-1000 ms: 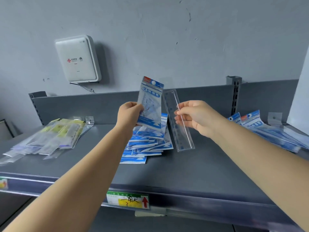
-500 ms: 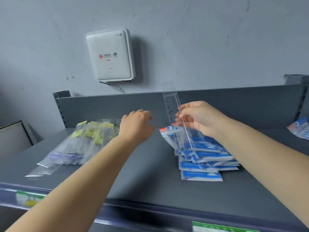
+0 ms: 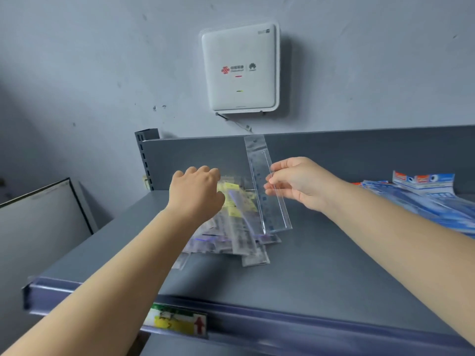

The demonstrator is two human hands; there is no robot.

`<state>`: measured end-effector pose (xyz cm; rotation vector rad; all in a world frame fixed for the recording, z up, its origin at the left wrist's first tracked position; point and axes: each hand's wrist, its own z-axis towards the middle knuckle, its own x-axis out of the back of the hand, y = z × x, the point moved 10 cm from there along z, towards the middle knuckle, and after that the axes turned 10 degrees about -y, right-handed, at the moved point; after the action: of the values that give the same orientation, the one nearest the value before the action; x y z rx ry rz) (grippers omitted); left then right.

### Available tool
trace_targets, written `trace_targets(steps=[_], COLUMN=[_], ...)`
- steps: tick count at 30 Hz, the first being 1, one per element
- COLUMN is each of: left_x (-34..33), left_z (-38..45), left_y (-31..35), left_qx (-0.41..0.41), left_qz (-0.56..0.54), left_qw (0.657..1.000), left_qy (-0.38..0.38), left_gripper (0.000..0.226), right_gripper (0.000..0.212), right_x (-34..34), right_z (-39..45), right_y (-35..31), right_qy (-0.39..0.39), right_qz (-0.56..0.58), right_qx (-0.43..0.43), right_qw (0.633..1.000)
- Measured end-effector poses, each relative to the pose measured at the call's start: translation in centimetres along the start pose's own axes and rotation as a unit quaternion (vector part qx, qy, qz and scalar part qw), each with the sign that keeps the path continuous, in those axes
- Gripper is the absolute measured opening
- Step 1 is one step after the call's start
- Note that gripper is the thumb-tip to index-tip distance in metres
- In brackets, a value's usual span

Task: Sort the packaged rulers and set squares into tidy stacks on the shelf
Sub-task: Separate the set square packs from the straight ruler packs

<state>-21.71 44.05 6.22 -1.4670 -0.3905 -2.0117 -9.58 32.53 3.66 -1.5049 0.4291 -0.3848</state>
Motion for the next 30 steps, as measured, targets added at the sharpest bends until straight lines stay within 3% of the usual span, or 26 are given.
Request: trace_targets(steps=[10,12,13,15,16,19,26,30], left_x=[-0.3,-0.4,-0.5,-0.6,-0.6,-0.3,1.6,3.1], left_z=[-1.3,-1.5,-1.7,-1.8,-1.8,-1.7,-0.7,-0.6], left_y=[-6.1,-6.6,-6.7,-6.5,-6.2,-4.4,4.2,11.1], left_qx=[0.019,0.025,0.027,0.025,0.021,0.0,-0.072,-0.123], left_qz=[0.007,0.011,0.01,0.01,0.011,0.012,0.009,0.01], left_qw=[1.0,0.999,0.999,1.0,1.0,1.0,0.997,0.991], left_qy=[0.018,0.017,0.015,0.012,0.012,0.019,0.037,0.048], left_gripper=[0.03,0.028,0.027,0.029,0.03,0.032,0.027,0.026], right_gripper=[0.044,0.053,0.055,0.05,0.045,0.034,0.027,0.029], right_x=[-6.5,-7.3,-7.5,-7.8,-8.0,-7.9,-2.5,2.5], right_z=[3.9,4.4,4.5,4.4,4.0,1.9,-3.3,-6.7], right_y=[-1.5,-0.7,-0.3,-0.4,-0.9,-2.6,-4.4,-4.5], right_qy=[0.02,0.018,0.02,0.027,0.032,0.042,0.104,0.134], right_qz=[0.029,-0.084,-0.223,-0.482,-0.552,-0.637,-0.789,-0.815], right_qx=[0.052,0.02,-0.006,-0.004,0.025,0.099,0.106,0.08], right_qw=[0.998,0.996,0.975,0.876,0.833,0.763,0.596,0.558])
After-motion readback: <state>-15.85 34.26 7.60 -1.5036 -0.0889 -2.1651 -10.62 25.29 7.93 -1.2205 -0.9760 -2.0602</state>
